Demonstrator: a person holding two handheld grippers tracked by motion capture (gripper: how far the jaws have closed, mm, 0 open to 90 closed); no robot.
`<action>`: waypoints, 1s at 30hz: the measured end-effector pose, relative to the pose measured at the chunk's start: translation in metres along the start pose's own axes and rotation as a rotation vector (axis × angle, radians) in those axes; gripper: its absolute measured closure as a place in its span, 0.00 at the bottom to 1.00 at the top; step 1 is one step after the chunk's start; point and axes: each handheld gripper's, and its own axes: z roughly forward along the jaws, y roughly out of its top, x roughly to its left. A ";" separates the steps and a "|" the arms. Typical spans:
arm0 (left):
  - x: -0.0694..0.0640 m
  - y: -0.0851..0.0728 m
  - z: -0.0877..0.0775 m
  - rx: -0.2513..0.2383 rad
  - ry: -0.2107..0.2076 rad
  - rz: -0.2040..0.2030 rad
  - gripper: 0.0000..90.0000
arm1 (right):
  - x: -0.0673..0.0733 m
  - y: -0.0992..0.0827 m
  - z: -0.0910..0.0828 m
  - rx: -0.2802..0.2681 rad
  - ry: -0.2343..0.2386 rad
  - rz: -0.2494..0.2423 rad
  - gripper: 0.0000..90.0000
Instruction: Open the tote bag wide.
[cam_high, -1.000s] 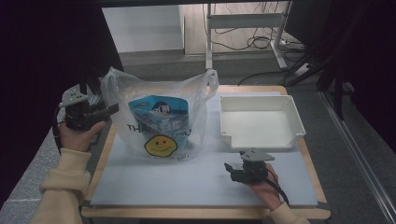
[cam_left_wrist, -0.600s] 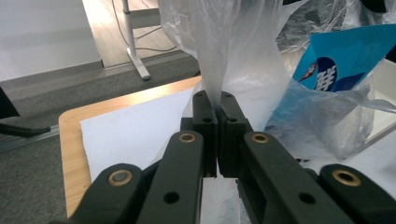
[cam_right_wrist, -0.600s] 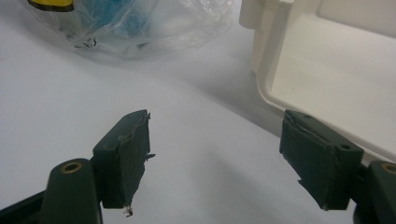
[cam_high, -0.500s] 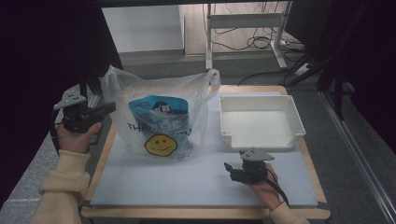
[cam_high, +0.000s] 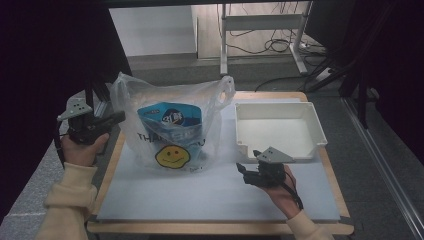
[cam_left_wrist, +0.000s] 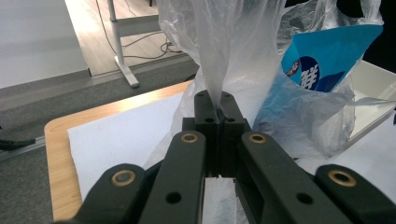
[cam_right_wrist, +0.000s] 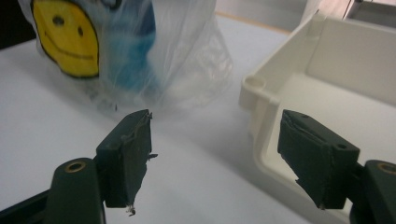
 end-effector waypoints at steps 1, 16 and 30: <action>0.001 0.000 0.000 -0.001 -0.002 -0.002 1.00 | -0.001 0.005 0.000 -0.012 -0.002 0.004 0.29; 0.007 0.000 -0.003 -0.008 -0.018 -0.036 1.00 | -0.012 0.040 0.008 -0.047 0.001 0.016 0.32; 0.006 0.002 -0.005 -0.003 -0.004 -0.030 1.00 | -0.020 0.089 0.029 -0.091 0.009 -0.011 0.41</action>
